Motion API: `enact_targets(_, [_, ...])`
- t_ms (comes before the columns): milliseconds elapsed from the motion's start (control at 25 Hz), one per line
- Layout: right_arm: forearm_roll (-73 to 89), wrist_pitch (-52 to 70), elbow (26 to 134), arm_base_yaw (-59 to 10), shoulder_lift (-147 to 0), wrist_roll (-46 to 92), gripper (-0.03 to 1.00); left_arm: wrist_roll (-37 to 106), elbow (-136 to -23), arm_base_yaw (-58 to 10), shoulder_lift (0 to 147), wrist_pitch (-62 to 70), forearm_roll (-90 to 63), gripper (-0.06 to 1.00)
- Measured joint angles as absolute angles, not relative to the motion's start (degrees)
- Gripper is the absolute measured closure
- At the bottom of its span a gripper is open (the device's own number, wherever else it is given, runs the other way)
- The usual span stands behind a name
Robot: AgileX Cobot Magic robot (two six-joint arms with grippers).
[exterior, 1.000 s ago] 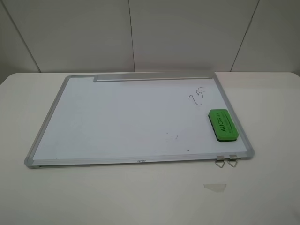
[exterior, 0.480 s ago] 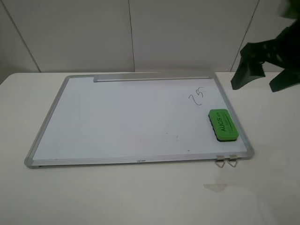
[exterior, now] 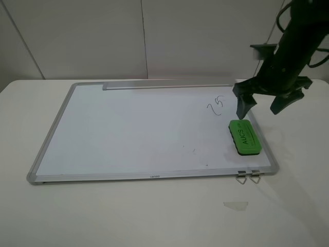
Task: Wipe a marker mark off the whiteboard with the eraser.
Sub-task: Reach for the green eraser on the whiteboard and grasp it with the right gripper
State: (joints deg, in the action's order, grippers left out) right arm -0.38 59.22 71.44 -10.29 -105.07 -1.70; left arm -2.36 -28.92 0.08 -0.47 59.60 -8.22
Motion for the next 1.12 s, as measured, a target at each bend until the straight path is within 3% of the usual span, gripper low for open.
enact_targets(1120, [-1.08,56.53,76.94,-10.29,-122.71,-0.49,0.14,-2.36,-28.92,0.08,-0.47,59.60,-8.22,0.16])
